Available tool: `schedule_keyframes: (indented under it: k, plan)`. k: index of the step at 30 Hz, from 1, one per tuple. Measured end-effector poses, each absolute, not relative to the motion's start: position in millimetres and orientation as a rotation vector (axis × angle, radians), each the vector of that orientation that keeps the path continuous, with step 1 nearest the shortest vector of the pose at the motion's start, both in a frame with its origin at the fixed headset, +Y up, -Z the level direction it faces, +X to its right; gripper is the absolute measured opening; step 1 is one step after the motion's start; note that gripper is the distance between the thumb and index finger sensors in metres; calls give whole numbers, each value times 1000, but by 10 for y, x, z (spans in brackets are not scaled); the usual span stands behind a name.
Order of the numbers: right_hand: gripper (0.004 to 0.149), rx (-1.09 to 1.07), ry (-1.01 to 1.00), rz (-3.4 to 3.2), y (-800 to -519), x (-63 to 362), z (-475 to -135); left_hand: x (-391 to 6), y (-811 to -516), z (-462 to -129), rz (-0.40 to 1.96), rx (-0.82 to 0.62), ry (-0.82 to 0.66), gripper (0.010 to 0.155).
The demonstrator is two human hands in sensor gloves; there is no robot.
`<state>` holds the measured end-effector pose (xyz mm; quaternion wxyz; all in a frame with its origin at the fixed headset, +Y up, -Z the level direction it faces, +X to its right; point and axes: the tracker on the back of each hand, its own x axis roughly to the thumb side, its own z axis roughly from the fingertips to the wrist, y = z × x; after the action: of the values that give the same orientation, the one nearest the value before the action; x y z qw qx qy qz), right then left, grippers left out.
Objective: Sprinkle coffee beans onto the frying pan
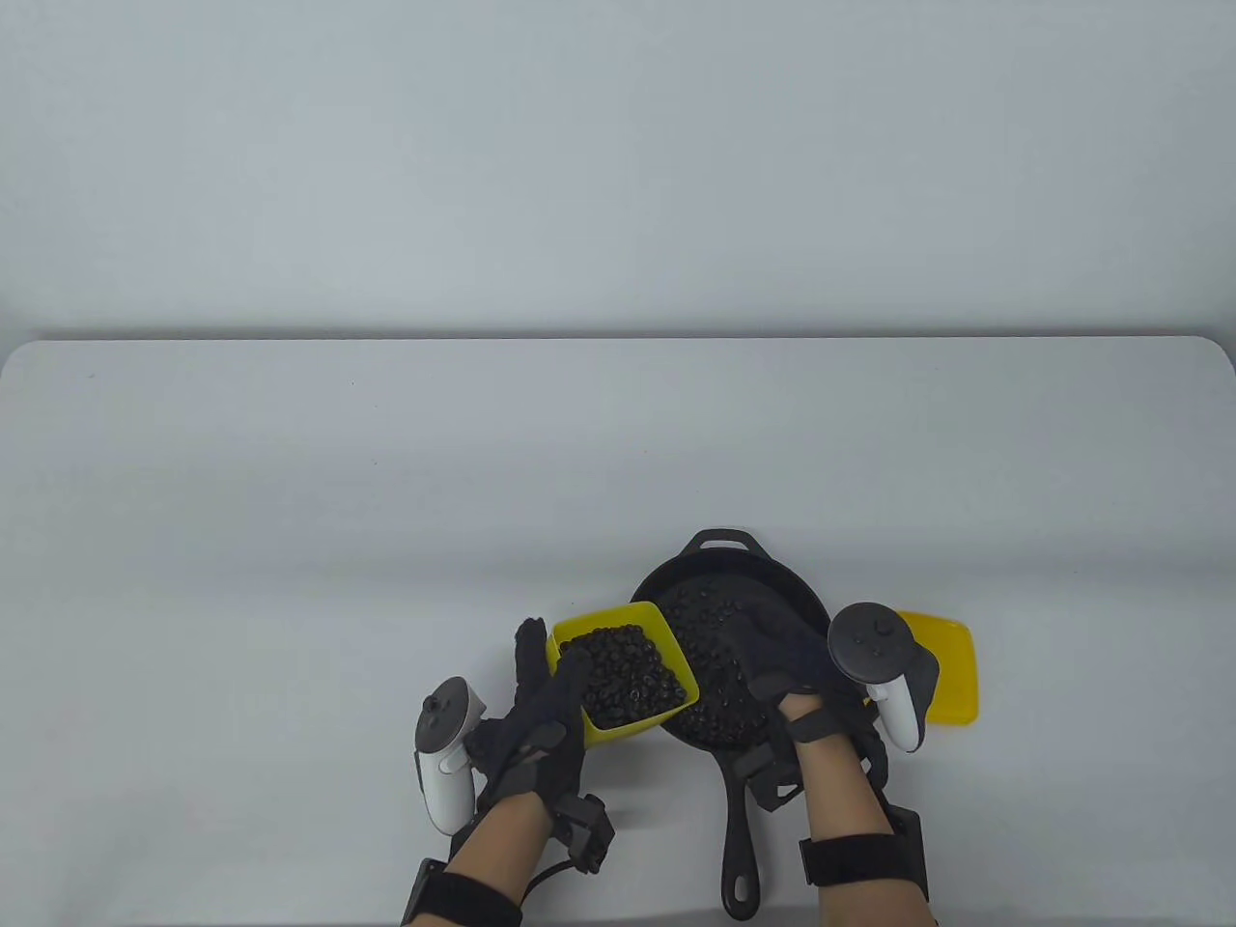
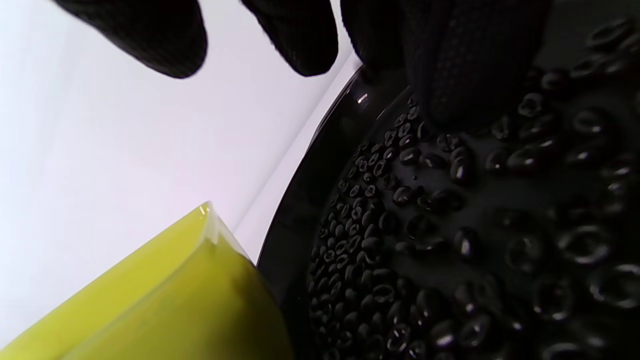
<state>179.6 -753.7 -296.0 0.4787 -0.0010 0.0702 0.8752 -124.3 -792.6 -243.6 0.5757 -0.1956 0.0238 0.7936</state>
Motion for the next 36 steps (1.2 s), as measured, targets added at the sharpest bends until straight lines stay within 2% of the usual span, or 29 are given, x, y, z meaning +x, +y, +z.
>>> schedule_keyframes:
  k: [3, 8, 14, 19, 23, 25, 29, 32, 36]
  plan:
    - [80, 13, 204, 2134, -7542, 1789, -2950, -1256, -7919, -2461, 1884, -447, 54, 79]
    - [78, 41, 99, 2068, -7464, 1760, -2914, -1286, -7944, -2465, 1864, -437, 70, 78]
    - [72, 406, 17, 1731, -7250, 1517, -2896, -1268, -7902, -2453, 1871, -433, 33, 79]
    - [70, 574, 117, 1648, -7135, 1229, -2829, -1254, -7857, -2434, 1849, -427, -6, 79]
    - [66, 611, 147, 2038, -7050, 1068, -2793, -1204, -7839, -2419, 1822, -427, -25, 79]
    - [71, 650, 212, 2295, -7011, 1005, -2793, -1178, -7825, -2407, 1788, -442, -37, 79]
    - [78, 582, 425, 2259, -7127, 916, -2799, -1105, -7750, -2376, 1717, -446, -79, 78]
    - [90, 590, 517, 2213, -7219, 856, -2806, -1069, -7723, -2358, 1704, -450, -81, 80]
    - [87, 607, 551, 2218, -7266, 732, -2810, -1107, -7712, -2350, 1682, -449, -67, 79]
